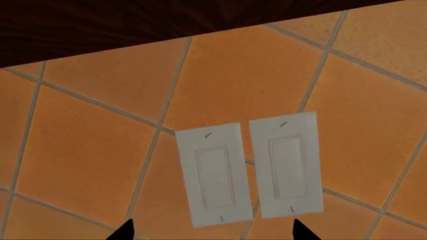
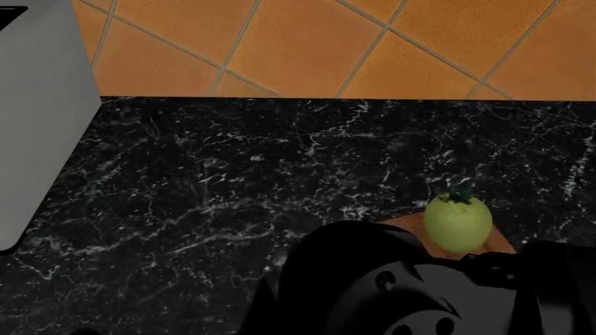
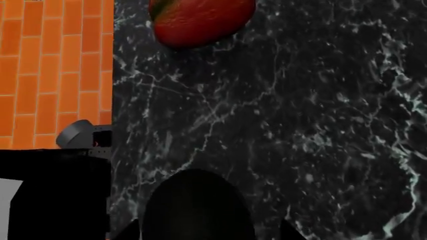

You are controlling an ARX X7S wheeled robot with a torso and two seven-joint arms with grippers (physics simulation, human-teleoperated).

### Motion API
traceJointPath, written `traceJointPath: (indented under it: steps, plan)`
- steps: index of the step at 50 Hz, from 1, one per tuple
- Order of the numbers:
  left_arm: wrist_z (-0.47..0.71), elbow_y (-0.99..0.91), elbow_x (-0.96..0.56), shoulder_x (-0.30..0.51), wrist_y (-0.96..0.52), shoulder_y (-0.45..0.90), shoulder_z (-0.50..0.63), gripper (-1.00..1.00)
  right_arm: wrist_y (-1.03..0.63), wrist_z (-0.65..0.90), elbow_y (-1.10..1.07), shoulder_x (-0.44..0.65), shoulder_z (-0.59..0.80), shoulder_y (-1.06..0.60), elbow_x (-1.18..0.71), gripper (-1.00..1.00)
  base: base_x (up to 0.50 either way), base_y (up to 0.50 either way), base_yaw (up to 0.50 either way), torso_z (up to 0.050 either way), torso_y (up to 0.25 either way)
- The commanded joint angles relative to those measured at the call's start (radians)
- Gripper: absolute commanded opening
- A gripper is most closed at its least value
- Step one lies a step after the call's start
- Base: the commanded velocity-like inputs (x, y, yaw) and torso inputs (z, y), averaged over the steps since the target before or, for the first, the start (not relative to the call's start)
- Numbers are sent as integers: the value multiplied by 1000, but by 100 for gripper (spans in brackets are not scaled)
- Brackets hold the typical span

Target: Place the avocado, onion, tomato and bell pepper on the cutting board.

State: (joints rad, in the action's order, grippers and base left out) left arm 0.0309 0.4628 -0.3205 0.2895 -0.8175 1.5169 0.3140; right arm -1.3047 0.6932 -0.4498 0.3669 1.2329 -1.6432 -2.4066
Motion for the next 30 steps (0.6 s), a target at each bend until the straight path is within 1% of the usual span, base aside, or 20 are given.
traceJointPath:
  steps: [1, 6, 7, 16, 27, 30]
  plan:
    - [-21, -1, 12, -17, 2, -6, -31, 100, -20, -53, 17, -20, -24, 69, 97, 100, 0, 0, 0, 0, 0]
    - [-19, -1, 10, -14, 2, -7, -33, 100, -22, -60, 17, -16, -14, 82, 100, 100, 0, 0, 0, 0, 0]
    - [-19, -1, 9, -14, 2, -7, -34, 100, -19, -56, 17, -16, -17, 76, 102, -100, 0, 0, 0, 0, 0]
    - [-14, -21, 2, -7, -11, -11, -40, 100, -3, -47, 6, -27, -15, 33, 74, -100, 0, 0, 0, -2, 0]
    - [-12, -16, -1, -10, -13, -1, -39, 100, -24, -43, 42, -3, -68, -135, 36, -100, 0, 0, 0, 0, 0]
    - [-11, -15, -2, -12, -15, 4, -39, 100, -25, -41, 45, 2, -75, -153, 34, -100, 0, 0, 0, 0, 0]
